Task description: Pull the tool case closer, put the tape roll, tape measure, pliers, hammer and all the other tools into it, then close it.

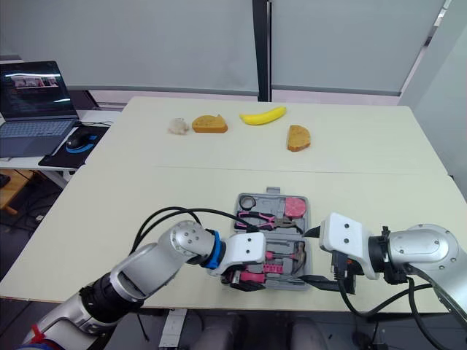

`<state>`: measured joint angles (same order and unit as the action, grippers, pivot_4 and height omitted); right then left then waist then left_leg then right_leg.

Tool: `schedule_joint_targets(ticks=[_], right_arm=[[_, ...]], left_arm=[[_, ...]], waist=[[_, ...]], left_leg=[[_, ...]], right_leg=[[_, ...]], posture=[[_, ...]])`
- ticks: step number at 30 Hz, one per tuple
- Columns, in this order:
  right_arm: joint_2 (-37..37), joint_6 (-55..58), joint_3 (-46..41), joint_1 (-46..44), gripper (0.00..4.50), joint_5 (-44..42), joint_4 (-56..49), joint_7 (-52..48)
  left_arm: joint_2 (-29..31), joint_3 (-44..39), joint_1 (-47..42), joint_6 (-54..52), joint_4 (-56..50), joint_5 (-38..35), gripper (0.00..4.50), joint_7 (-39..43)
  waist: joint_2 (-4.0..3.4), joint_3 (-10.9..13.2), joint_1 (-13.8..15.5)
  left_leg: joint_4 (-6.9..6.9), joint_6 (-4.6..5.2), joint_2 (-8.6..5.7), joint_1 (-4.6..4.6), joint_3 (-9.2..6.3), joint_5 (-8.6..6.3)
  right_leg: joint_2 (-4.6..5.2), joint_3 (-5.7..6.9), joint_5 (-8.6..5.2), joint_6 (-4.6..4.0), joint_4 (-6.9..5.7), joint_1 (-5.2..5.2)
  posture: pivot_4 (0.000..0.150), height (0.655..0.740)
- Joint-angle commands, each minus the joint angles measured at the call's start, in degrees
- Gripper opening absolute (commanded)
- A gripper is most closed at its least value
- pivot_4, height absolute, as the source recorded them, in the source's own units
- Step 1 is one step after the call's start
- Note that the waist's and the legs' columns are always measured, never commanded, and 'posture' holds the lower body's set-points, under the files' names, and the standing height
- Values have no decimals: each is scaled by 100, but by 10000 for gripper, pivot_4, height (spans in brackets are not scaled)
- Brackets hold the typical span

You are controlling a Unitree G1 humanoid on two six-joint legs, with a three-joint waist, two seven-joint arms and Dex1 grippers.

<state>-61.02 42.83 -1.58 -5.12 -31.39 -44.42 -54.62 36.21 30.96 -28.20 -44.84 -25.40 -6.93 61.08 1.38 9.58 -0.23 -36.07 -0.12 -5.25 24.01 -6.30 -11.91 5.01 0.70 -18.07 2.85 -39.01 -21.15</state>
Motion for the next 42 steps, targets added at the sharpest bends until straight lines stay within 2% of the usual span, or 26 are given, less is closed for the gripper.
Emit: schedule_joint_targets(ticks=[1, 3, 11, 25, 32, 35, 39, 42], right_arm=[[40, -153, 6, -83, 45000, 70, -18, 30], [66, -180, 24, -90, 45000, 112, -4, 33], [98, -153, -6, -37, 45000, 137, -56, 107], [55, -86, -65, 22, 45000, 111, -89, 254], [108, -189, 26, -34, 45000, 233, 55, 287], [138, -319, 75, -117, 45000, 392, 262, 270], [166, -613, 253, -187, 45000, 838, 676, 325], [85, -1130, 694, -262, 45000, 1837, 1308, 619]], left_arm=[[186, -497, 336, 784, 47, -265, 31087, 142], [344, -455, 595, 1301, 280, -141, 26529, 226], [163, -199, 876, 1906, 743, 85, 288, 191], [-279, 294, 913, 2410, 1779, 797, 288, 45], [-332, 151, 1028, 2204, 1491, 575, 288, 197], [-332, -183, 987, 1916, 1164, 256, 288, 181], [-154, -624, 823, 1675, 982, 51, 288, 141], [45, -1070, 654, 1578, 1132, -2, 288, 18]], waist=[[0, 0, 11], [-1, -1, 10], [0, 0, 57], [-2, -2, 29], [-3, -2, 25], [-3, -2, 19], [-3, -2, 16], [-3, -2, 9]], left_leg=[[0, 0, 0, -1, -1, 0], [0, 0, -3, -1, 3, 0], [-1, 1, -6, 0, 0, -1], [-1, 1, -5, -2, 0, -1], [-1, 1, -4, -4, 0, -1], [-1, 1, -5, -4, 0, -1], [-1, 1, -3, -4, -1, 0], [0, 0, -3, -4, 0, 0]], right_leg=[[0, 1, 0, 0, 1, 2], [2, -3, 0, 0, 4, 4], [5, -3, 0, 0, 5, 4], [4, -1, 0, 0, 2, 5], [3, -1, 0, 0, 2, 6], [3, -1, 0, 0, 2, 6], [2, 0, 0, 0, 1, 4], [2, -1, 0, 0, 0, 4]], posture=[[1500, 7400], [1500, 7400], [1500, 7400], [1500, 7400], [1500, 7400], [1500, 7400], [1500, 7400], [1500, 7400]])
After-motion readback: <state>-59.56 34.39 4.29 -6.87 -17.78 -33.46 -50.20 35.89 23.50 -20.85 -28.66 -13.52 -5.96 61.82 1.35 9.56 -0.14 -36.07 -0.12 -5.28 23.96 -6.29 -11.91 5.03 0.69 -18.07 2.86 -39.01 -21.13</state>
